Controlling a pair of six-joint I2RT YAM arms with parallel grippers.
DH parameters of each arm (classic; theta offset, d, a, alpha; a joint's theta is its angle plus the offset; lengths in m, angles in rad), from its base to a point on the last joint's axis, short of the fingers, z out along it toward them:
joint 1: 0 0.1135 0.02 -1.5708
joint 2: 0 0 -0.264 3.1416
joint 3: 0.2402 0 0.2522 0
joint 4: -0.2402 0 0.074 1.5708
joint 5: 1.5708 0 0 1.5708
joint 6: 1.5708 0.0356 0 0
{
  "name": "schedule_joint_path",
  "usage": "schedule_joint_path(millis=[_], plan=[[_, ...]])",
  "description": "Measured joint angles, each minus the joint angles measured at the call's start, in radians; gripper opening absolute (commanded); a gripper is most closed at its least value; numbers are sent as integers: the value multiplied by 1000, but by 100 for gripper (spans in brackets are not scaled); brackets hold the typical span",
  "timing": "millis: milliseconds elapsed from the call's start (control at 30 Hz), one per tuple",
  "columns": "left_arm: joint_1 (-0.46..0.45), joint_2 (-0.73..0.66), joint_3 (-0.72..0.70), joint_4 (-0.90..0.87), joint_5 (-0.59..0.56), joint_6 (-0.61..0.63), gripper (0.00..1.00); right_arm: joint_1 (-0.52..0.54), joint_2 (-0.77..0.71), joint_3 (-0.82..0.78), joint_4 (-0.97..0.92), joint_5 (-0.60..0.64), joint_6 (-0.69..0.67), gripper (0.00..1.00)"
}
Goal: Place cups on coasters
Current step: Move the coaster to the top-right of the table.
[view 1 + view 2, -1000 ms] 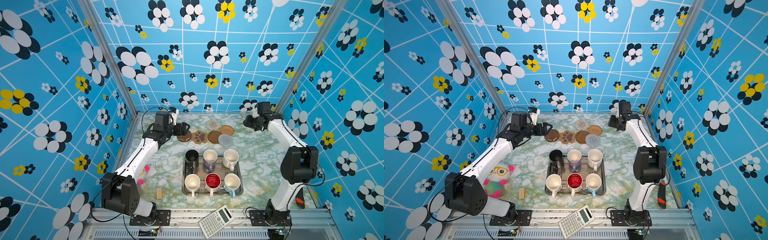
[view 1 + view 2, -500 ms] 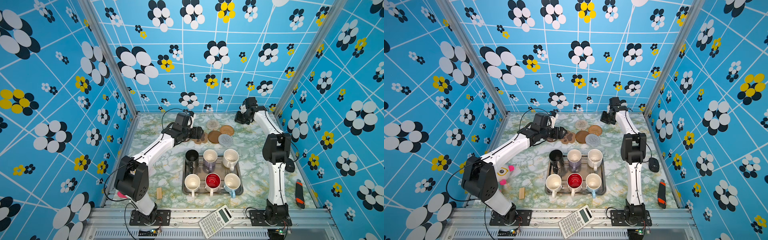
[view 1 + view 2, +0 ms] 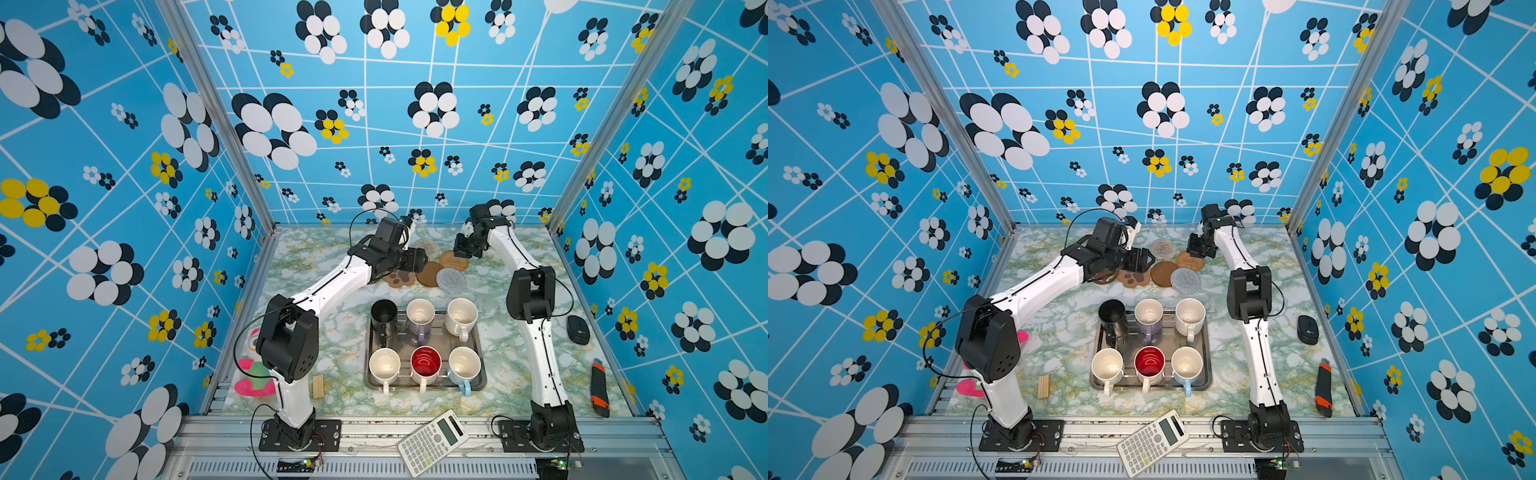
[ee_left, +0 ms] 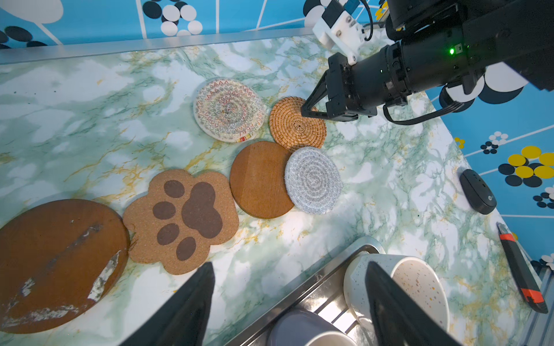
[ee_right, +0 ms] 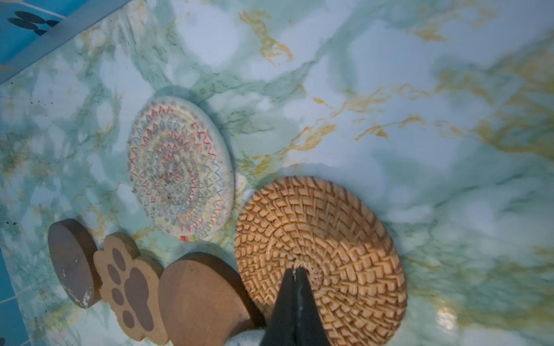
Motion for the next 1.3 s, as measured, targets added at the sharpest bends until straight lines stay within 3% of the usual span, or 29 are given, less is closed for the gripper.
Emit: schedule_joint_path(millis=[867,1300], plan=[[-26,19,13,-34,-7,3,80,-8,27,-1,-49,76,-18,0],[-35,19,13,-45,-21,2,80,-82,-29,-93,-48,137,-23,0]])
